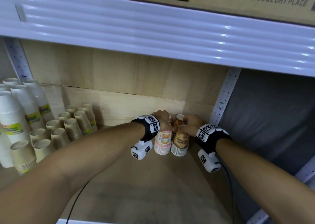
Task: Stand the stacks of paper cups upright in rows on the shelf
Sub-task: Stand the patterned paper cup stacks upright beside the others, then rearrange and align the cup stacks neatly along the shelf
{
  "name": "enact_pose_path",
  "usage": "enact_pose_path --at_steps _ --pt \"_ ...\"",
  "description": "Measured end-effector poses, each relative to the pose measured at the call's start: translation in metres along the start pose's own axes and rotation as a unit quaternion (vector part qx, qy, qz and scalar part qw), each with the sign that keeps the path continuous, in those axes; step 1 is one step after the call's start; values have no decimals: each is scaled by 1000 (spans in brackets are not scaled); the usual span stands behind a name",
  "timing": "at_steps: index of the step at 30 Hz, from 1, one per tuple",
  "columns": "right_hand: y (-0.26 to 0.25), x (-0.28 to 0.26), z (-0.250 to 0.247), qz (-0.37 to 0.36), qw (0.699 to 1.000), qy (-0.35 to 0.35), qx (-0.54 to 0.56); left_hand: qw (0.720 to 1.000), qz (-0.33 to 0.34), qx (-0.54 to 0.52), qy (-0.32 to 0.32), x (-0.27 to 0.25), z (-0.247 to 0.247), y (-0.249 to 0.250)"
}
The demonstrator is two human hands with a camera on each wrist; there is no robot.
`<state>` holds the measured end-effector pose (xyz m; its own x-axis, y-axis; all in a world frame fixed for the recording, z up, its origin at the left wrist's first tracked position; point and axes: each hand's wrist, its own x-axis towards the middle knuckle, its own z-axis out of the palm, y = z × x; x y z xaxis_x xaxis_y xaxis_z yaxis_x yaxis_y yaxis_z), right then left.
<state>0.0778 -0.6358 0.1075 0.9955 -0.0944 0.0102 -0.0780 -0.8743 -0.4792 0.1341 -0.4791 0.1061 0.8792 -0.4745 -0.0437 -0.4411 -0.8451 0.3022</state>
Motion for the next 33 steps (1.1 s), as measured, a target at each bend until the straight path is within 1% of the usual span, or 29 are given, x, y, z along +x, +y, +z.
enact_pose_path --at_steps 3,5,8,10,16,23,30,33 --pt "-13 0 -3 9 998 48 -42 1000 -8 5 7 -11 -16 -5" --pt "-22 3 -4 8 997 58 -59 1000 -6 9 -7 -21 -31 -9" --pt "-43 6 -3 -17 997 35 -59 999 -4 13 -49 -39 -57 -18" --pt "-58 7 0 -27 997 20 -67 998 -20 15 -66 -52 -72 -29" --pt "-119 7 22 -70 995 -21 -69 996 -85 19 -36 -92 -114 -80" --pt "-211 -3 58 -167 981 -64 -72 987 -158 13 -16 -150 -150 -155" --pt "-290 -29 93 -263 959 -98 -45 979 -201 28 -15 -207 -161 -218" --pt "-313 -43 111 -296 947 -122 -23 975 -216 32 -32 -228 -157 -237"
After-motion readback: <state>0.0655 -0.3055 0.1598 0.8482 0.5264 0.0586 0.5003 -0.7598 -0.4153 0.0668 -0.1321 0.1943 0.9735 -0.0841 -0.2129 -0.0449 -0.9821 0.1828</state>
